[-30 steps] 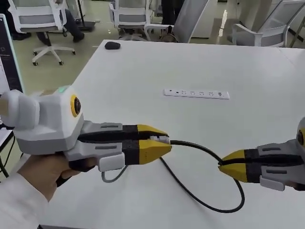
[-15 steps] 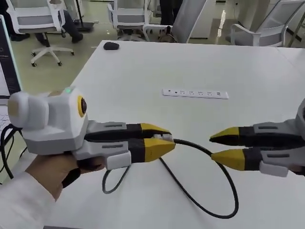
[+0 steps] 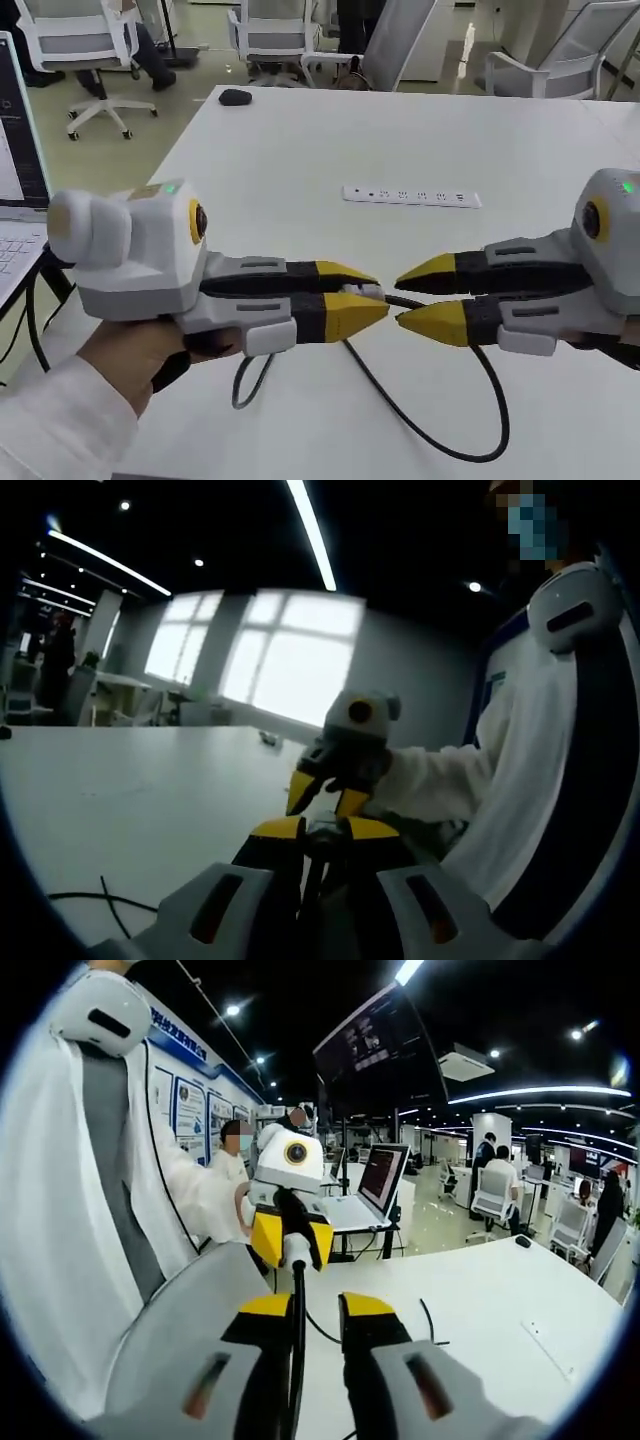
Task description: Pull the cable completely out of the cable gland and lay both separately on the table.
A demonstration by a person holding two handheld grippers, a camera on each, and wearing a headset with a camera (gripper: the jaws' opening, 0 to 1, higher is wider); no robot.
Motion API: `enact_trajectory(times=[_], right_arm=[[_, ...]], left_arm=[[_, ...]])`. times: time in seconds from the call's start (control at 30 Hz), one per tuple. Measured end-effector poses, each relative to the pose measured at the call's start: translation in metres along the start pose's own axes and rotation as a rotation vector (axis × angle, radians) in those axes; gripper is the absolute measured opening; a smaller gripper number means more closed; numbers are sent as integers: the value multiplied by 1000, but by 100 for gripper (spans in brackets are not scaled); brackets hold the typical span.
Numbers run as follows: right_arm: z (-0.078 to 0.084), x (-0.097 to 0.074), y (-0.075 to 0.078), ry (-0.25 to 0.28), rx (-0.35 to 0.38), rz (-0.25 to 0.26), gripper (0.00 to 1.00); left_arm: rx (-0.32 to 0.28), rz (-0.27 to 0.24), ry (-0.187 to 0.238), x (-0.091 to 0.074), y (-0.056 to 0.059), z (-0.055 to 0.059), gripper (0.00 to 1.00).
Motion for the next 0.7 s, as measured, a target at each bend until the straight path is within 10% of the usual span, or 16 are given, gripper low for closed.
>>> enact_trajectory(times=[0.7], right_arm=[[7,3,6,-40,-43,-35,2]], left_arm=[[8,-25,9,-6,-9,-2,16]])
Point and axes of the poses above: the centre of the closed fingertips' face, and the gripper's own axes: x roughly forward along the fingers, y roughly to its right, z roughly out of its underside, the point moved 5 cm from there along -x, roughly backward along the fingers, and after that the axes turned 12 degrees about y, right-handed, at the moved point
